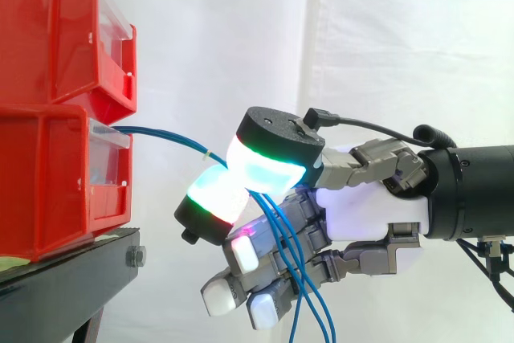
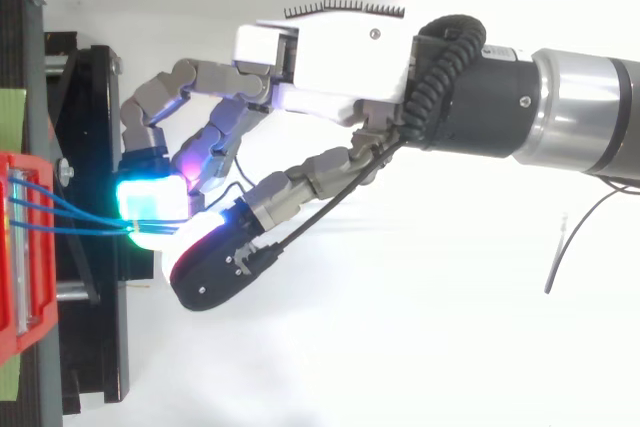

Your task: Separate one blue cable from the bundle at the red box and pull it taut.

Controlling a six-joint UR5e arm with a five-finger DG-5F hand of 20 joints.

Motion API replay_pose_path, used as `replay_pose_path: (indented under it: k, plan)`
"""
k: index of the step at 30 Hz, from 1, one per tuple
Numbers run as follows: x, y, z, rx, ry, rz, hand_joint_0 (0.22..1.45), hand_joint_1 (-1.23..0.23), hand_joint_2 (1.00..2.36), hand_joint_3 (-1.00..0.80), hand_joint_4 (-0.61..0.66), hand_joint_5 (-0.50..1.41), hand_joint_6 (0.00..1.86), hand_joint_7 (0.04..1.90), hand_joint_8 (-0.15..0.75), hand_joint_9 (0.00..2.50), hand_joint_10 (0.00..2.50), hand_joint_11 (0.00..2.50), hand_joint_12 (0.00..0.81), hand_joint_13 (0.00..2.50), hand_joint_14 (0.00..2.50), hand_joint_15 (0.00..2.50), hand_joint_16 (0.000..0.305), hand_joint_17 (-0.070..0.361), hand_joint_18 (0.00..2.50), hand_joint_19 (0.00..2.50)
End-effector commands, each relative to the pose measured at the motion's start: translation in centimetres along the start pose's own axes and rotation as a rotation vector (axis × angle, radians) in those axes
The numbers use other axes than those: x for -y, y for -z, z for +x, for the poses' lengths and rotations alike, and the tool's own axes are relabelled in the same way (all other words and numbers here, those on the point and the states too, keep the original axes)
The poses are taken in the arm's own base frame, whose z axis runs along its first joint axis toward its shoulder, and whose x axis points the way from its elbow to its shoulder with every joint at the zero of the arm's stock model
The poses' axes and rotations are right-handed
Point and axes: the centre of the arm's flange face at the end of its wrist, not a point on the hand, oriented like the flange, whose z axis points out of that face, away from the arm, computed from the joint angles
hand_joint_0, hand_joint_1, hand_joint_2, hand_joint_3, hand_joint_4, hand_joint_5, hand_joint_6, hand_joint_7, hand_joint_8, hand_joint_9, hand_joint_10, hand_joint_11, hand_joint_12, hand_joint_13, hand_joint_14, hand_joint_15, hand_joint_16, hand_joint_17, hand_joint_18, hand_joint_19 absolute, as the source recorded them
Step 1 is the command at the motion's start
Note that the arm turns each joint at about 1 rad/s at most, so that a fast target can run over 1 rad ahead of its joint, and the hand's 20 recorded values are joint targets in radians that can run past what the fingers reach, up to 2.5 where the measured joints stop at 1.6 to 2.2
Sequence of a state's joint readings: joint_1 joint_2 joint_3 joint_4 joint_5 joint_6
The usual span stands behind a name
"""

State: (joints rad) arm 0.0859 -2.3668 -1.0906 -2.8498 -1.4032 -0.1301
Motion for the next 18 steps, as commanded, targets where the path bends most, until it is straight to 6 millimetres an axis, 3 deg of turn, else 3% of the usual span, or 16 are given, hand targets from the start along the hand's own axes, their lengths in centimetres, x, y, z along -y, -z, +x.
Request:
replay_pose_path:
  k: [1,3,18]
  plan:
    - [-0.02,-0.01,0.12,-0.002,0.0,-0.001,0.56,-0.9,1.0,-0.5,0.05,-0.16,0.88,1.14,0.303,0.99,0.02,0.78,0.367,0.79,0.02,0.41,0.046,0.104,0.82,0.61]
    - [-0.01,0.0,0.12,-0.002,0.0,0.0,0.51,-0.87,1.0,-0.5,0.07,-0.15,0.88,1.13,0.317,1.02,0.02,0.79,0.382,0.8,0.02,0.41,0.049,0.11,0.85,0.61]
    - [-0.05,-0.02,0.36,-0.005,0.0,-0.002,0.47,-0.8,1.0,-0.5,0.1,-0.14,0.83,1.06,0.335,1.08,0.02,0.78,0.402,0.84,0.02,0.41,0.053,0.119,0.91,0.62]
